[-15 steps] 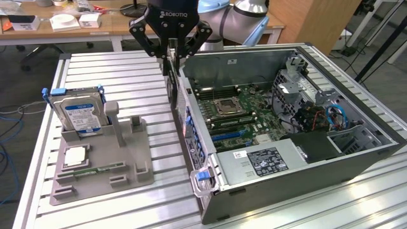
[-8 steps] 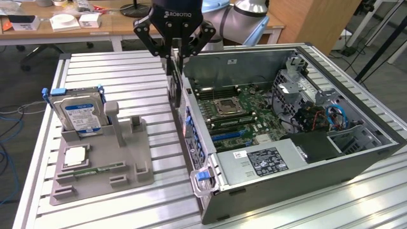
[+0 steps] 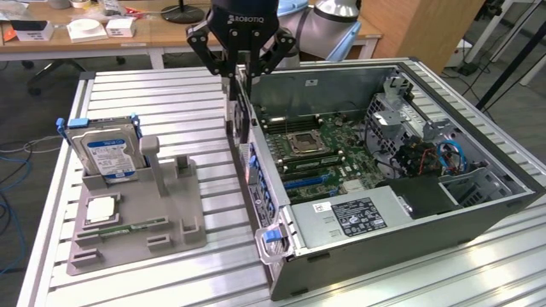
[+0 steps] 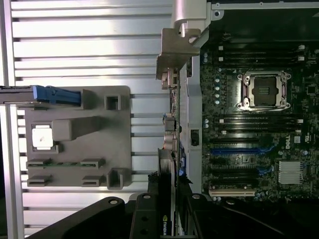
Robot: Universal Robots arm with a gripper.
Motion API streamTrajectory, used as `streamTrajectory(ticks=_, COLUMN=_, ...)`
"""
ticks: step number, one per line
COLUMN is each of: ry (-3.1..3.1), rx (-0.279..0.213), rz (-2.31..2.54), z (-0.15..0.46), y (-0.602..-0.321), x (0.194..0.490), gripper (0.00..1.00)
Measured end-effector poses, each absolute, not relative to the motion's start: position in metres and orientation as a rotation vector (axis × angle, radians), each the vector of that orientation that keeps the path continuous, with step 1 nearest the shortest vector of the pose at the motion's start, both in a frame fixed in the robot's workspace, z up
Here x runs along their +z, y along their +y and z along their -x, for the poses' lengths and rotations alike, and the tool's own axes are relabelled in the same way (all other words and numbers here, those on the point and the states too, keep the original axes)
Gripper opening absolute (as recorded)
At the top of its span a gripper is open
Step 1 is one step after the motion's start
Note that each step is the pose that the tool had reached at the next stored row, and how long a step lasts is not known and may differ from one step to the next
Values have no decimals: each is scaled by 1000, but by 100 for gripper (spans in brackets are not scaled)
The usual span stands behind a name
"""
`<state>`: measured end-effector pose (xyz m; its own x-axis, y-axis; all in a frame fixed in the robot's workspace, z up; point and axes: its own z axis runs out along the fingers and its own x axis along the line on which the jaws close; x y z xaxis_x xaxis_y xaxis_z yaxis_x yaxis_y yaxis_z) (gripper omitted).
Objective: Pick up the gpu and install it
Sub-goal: 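Pick up the gpu and move the gpu toward the slot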
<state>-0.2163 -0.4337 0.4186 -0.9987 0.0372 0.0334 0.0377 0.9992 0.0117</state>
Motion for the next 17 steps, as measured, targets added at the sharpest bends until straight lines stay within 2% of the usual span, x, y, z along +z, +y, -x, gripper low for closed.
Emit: streamTrajectory(ticks=17, ry=-3108, rx=-19, rz=52, z=200, y=-434, x=419, gripper=26)
